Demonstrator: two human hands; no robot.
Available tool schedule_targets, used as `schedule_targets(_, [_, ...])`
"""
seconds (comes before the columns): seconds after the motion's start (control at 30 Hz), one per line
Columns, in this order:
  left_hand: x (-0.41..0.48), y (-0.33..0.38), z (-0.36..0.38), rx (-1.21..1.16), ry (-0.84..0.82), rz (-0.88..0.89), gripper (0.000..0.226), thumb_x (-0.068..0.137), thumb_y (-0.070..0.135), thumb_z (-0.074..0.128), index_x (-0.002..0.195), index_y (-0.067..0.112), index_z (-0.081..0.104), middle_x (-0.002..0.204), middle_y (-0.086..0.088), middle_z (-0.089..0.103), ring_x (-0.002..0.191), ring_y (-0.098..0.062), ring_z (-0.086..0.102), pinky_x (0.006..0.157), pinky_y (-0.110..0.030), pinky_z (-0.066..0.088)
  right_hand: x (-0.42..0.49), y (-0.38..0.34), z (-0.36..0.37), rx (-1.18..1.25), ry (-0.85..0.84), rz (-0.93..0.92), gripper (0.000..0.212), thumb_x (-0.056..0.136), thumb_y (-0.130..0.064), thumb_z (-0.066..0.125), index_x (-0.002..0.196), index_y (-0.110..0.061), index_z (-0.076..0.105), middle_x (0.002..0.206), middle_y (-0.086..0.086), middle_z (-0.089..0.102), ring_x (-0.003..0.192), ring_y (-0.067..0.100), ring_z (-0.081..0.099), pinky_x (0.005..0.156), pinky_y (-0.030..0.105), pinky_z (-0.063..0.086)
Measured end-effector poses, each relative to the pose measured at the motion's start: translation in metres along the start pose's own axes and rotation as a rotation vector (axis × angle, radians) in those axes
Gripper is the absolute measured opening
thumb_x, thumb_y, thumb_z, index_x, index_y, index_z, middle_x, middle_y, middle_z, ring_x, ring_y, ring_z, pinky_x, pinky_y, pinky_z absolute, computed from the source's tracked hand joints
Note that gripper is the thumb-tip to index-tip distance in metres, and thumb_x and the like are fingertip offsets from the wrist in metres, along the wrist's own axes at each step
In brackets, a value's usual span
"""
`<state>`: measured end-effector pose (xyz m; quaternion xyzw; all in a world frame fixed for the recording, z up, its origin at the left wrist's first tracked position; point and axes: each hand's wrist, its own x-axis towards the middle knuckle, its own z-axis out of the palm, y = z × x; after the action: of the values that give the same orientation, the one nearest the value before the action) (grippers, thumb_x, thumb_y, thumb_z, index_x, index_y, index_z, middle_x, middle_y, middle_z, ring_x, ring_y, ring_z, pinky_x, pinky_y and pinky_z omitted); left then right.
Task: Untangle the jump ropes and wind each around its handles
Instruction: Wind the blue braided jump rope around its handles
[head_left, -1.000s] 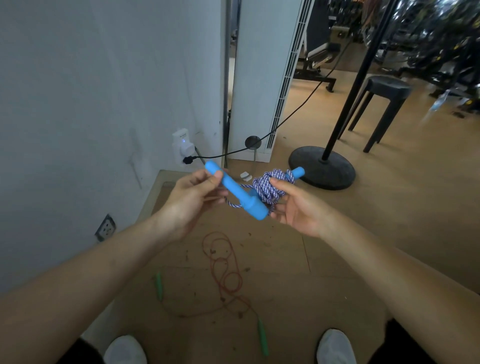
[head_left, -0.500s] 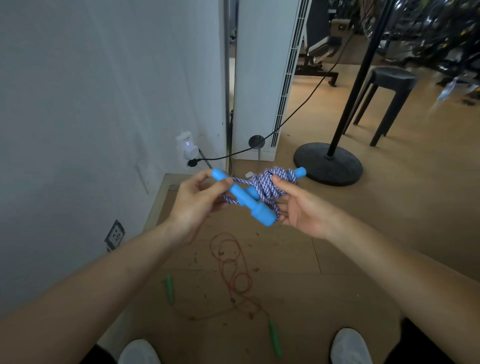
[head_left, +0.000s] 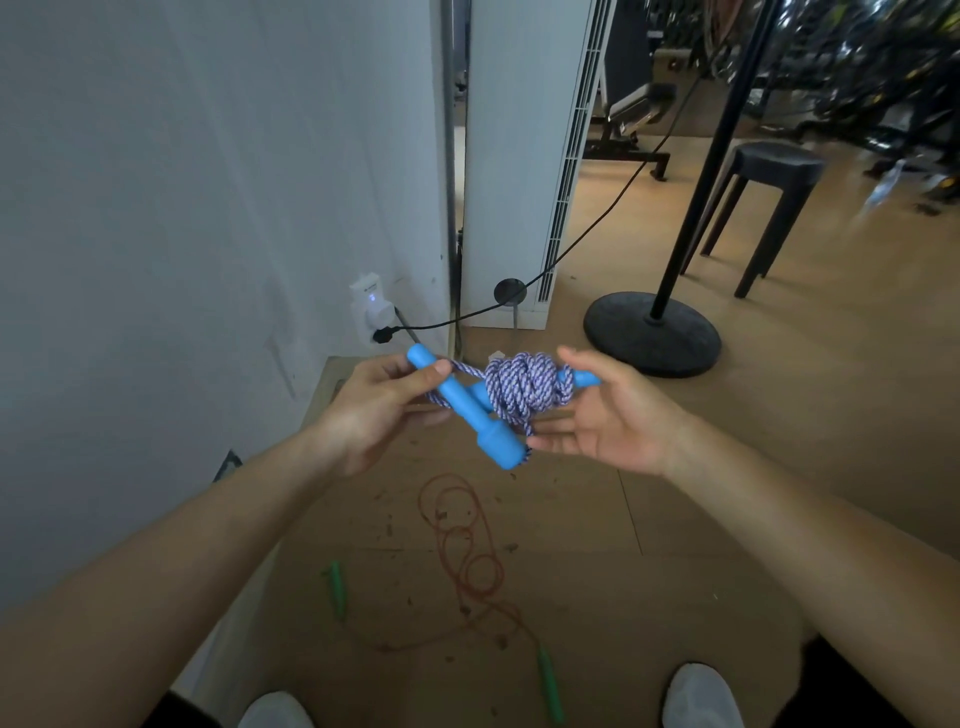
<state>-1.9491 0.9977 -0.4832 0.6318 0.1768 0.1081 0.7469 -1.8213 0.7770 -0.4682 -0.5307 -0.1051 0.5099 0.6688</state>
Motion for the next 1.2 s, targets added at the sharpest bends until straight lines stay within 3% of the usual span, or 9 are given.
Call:
schedule_targets(0.23, [-0.001, 0.011, -0.005, 0.224, -0.059, 0.126, 0.026, 0.081, 0.023, 0.073, 0.101, 0.006, 0.072, 0.097, -0.021, 0.067, 0.091, -0.025, 0.068, 0.082, -0.031, 0.061, -0.009, -0.009, -0.011, -0.151, -0.162, 0.081, 0.056, 0.091, -0.045, 0.053, 0.137, -0.013, 0.051, 0.136, 0.02, 0.059, 0.119, 0.046, 0.058, 0.079, 0.047, 0.058])
schedule_targets(0.43, [-0.006, 0.012, 0.001, 0.381, -0.165, 0.181, 0.011, 0.089, 0.009, 0.071, 0.1, 0.006, 0.072, 0.093, -0.018, 0.073, 0.089, -0.02, 0.069, 0.085, -0.036, 0.061, 0.002, 0.013, 0.005, -0.839, -0.015, -0.224, 0.045, 0.078, -0.018, 0.082, 0.109, -0.013, 0.048, 0.103, 0.02, 0.07, 0.081, 0.023, 0.063, 0.071, 0.04, 0.054])
schedule_targets(0.5, [-0.008, 0.012, 0.002, 0.398, -0.169, 0.174, 0.011, 0.088, 0.013, 0.072, 0.098, 0.009, 0.073, 0.094, -0.021, 0.073, 0.088, -0.021, 0.069, 0.087, -0.042, 0.06, 0.002, 0.024, 0.009, -0.974, 0.009, -0.383, 0.053, 0.076, -0.015, 0.084, 0.115, -0.02, 0.049, 0.108, 0.017, 0.067, 0.088, 0.021, 0.065, 0.081, 0.04, 0.055])
schedule_targets(0.57, [-0.008, 0.011, 0.003, 0.385, -0.155, 0.168, 0.012, 0.086, 0.016, 0.074, 0.097, 0.012, 0.074, 0.094, -0.019, 0.074, 0.089, -0.022, 0.069, 0.088, -0.046, 0.06, 0.0, 0.032, 0.01, -1.062, -0.002, -0.507, 0.061, 0.075, -0.014, 0.085, 0.125, -0.022, 0.05, 0.12, 0.004, 0.061, 0.109, 0.011, 0.059, 0.091, 0.022, 0.049])
schedule_targets(0.63, [-0.009, 0.011, 0.003, 0.363, -0.144, 0.17, 0.015, 0.083, 0.015, 0.075, 0.098, 0.012, 0.074, 0.093, -0.018, 0.073, 0.089, -0.023, 0.068, 0.087, -0.047, 0.059, -0.001, 0.033, 0.014, -1.132, 0.002, -0.553, 0.066, 0.077, -0.019, 0.084, 0.134, -0.022, 0.049, 0.128, -0.01, 0.056, 0.119, -0.006, 0.05, 0.095, 0.006, 0.037])
schedule_targets(0.7, [-0.011, 0.011, 0.003, 0.347, -0.147, 0.174, 0.023, 0.078, 0.014, 0.079, 0.099, 0.009, 0.074, 0.094, -0.025, 0.072, 0.087, -0.024, 0.066, 0.086, -0.047, 0.06, 0.0, 0.035, 0.017, -1.149, 0.038, -0.554, 0.069, 0.078, -0.03, 0.083, 0.138, -0.024, 0.05, 0.13, -0.017, 0.056, 0.12, -0.01, 0.049, 0.096, 0.006, 0.037])
schedule_targets(0.83, [-0.017, 0.004, 0.01, 0.346, -0.199, 0.186, 0.03, 0.073, 0.003, 0.083, 0.101, 0.003, 0.073, 0.086, -0.008, 0.071, 0.081, -0.016, 0.063, 0.081, -0.035, 0.059, 0.003, 0.044, 0.021, -1.166, 0.13, -0.541, 0.037, 0.078, -0.051, 0.077, 0.103, -0.026, 0.066, 0.09, -0.004, 0.068, 0.081, 0.005, 0.062, 0.072, 0.026, 0.048])
schedule_targets(0.93, [-0.02, -0.002, 0.015, 0.375, -0.211, 0.165, 0.038, 0.071, -0.005, 0.083, 0.105, 0.009, 0.073, 0.084, 0.005, 0.073, 0.078, -0.009, 0.065, 0.076, -0.023, 0.057, 0.005, 0.048, 0.016, -1.186, 0.166, -0.503, 0.047, 0.076, -0.06, 0.074, 0.073, -0.015, 0.059, 0.067, 0.006, 0.058, 0.06, 0.007, 0.049, 0.058, 0.032, 0.038])
schedule_targets(1.2, [-0.02, -0.002, 0.013, 0.285, -0.123, 0.062, 0.043, 0.054, 0.01, 0.089, 0.094, 0.012, 0.074, 0.087, -0.003, 0.074, 0.082, -0.015, 0.068, 0.08, -0.027, 0.058, 0.001, 0.042, 0.021, -1.175, 0.207, -0.555, 0.051, 0.073, -0.051, 0.081, 0.065, -0.009, 0.053, 0.057, 0.004, 0.046, 0.054, 0.006, 0.039, 0.051, 0.026, 0.028])
